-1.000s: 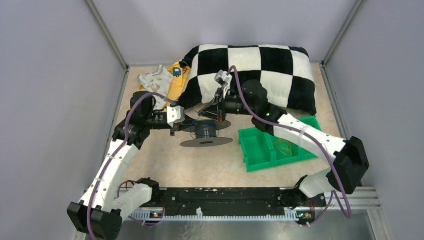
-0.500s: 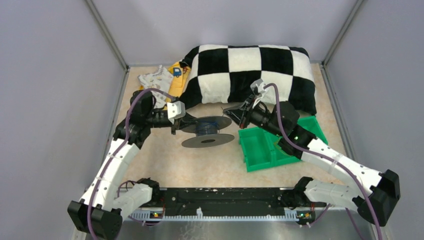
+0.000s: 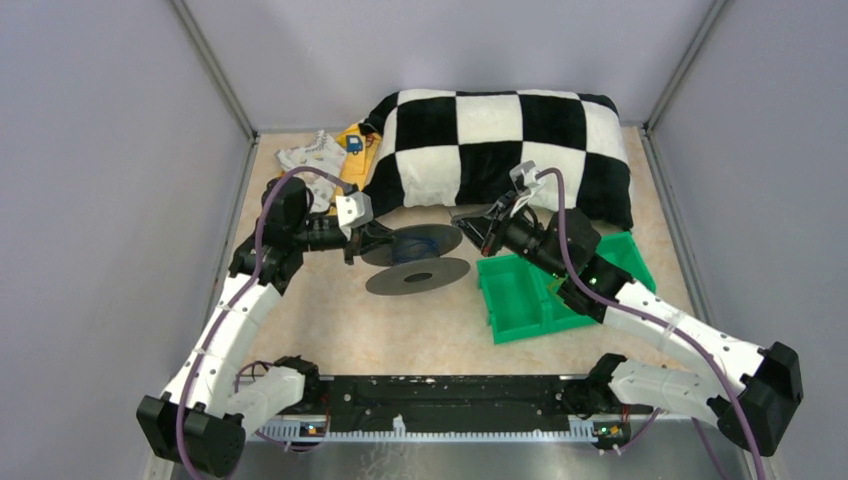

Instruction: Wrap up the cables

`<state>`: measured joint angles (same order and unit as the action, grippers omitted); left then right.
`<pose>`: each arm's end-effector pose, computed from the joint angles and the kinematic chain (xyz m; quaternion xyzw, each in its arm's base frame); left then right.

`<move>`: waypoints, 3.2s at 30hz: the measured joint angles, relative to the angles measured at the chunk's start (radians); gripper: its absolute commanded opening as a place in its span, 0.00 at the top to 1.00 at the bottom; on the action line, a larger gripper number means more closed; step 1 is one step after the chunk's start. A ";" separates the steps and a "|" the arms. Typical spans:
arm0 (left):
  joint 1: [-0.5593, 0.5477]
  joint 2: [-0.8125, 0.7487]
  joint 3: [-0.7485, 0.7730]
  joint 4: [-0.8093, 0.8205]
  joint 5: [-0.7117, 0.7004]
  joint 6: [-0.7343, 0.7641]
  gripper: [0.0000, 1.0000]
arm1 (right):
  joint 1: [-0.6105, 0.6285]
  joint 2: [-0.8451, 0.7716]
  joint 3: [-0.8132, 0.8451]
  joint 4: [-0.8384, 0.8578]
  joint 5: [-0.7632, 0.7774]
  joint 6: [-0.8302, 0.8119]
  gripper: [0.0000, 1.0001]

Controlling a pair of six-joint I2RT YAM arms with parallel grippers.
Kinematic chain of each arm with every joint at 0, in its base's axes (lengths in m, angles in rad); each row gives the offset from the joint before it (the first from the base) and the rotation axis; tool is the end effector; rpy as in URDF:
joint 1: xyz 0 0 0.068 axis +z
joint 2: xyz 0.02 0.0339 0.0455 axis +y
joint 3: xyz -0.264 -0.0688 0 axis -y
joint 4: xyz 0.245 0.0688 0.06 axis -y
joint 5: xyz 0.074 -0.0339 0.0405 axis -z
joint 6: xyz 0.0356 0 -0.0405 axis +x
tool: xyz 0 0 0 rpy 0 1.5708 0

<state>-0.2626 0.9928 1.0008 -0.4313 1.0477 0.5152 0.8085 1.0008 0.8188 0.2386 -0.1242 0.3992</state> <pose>0.1890 -0.0827 0.3589 0.5270 0.5700 -0.3576 0.5192 0.1615 0.1755 0.3566 -0.1835 0.6620 0.4470 0.5729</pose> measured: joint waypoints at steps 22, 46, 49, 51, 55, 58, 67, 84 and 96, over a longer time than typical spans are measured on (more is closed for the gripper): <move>0.037 0.434 0.133 -0.019 0.142 -0.241 1.00 | -0.034 0.047 -0.140 -0.046 0.005 -0.006 1.00; 0.146 0.769 0.112 0.092 0.327 -0.381 1.00 | -0.048 0.414 -0.225 0.187 -0.302 0.039 1.00; 0.172 0.855 0.176 -0.005 0.360 -0.313 1.00 | -0.058 0.497 -0.230 0.307 -0.351 0.087 1.00; 0.188 0.924 0.256 -0.103 0.370 -0.233 1.00 | -0.064 0.567 -0.230 0.386 -0.375 0.115 1.00; 0.227 1.024 0.354 -0.212 0.369 -0.146 1.00 | -0.066 0.710 -0.229 0.513 -0.447 0.167 1.00; 0.256 1.052 0.359 -0.245 0.352 -0.129 1.00 | -0.063 0.776 -0.217 0.566 -0.490 0.197 1.00; 0.328 1.065 0.329 -0.084 0.314 -0.272 0.98 | -0.061 0.900 -0.129 0.649 -0.492 0.260 1.00; 0.341 1.093 0.231 0.225 0.133 -0.472 0.53 | -0.058 0.972 -0.023 0.649 -0.427 0.302 1.00; 0.349 1.024 0.199 0.294 0.025 -0.555 0.02 | -0.048 0.972 -0.017 0.626 -0.401 0.285 1.00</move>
<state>0.0860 2.0167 1.1995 -0.1375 1.0729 -0.0399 0.7609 1.9728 0.8021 0.8650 -0.5247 0.6838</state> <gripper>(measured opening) 0.864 0.003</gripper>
